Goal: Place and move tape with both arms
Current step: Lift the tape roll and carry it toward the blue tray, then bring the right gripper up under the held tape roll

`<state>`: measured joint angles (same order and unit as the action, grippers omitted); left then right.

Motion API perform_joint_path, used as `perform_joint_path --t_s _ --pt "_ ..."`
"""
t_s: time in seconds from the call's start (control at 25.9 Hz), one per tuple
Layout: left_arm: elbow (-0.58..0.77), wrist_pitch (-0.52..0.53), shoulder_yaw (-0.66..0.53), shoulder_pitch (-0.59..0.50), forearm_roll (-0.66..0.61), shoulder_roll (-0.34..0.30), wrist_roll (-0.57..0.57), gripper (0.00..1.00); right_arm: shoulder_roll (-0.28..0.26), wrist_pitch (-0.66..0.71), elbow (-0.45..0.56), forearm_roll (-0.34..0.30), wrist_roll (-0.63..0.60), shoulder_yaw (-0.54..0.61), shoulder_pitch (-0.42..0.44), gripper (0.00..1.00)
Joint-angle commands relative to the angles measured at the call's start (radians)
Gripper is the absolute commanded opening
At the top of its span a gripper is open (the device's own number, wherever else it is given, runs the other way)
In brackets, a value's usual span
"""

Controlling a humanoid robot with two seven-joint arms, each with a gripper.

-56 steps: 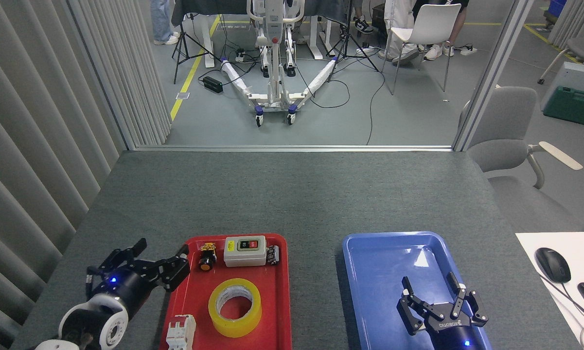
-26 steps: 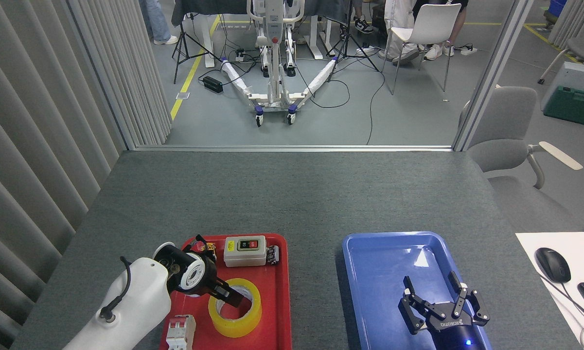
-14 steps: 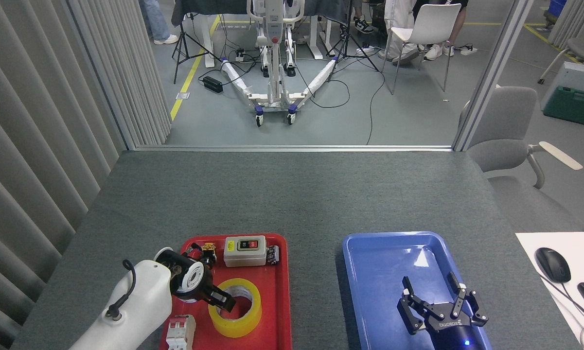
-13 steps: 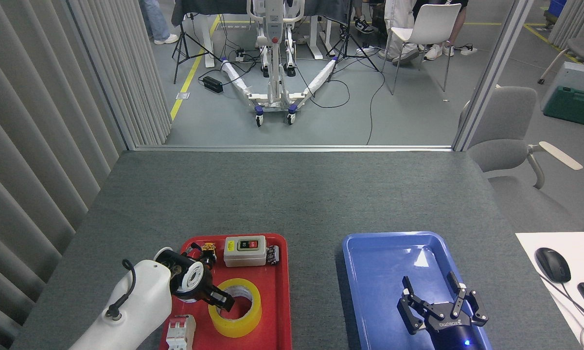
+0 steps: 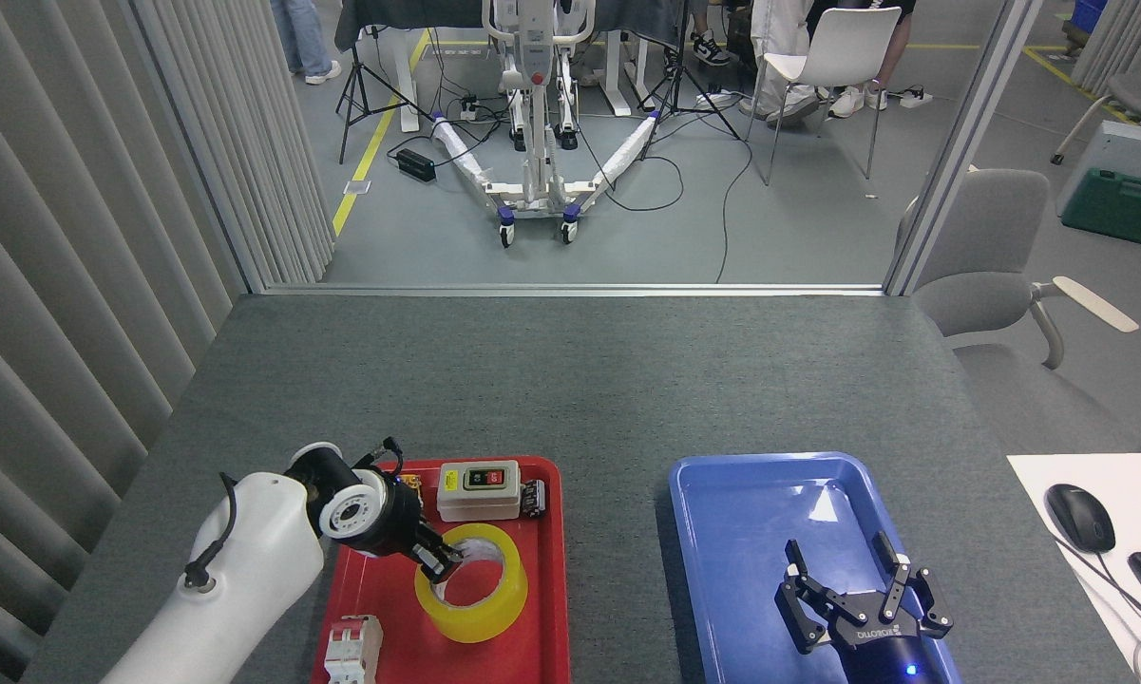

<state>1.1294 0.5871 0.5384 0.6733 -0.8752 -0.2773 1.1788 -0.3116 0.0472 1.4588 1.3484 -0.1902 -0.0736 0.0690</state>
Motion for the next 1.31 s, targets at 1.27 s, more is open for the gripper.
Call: perform_joint_path --t_s 1.27 --pt "-0.253 0.198 -0.083 -0.055 0.762 0.288 -0.038 0.0 -0.113 0.738 0.288 0.078 -0.141 0.17 0.215 1.0"
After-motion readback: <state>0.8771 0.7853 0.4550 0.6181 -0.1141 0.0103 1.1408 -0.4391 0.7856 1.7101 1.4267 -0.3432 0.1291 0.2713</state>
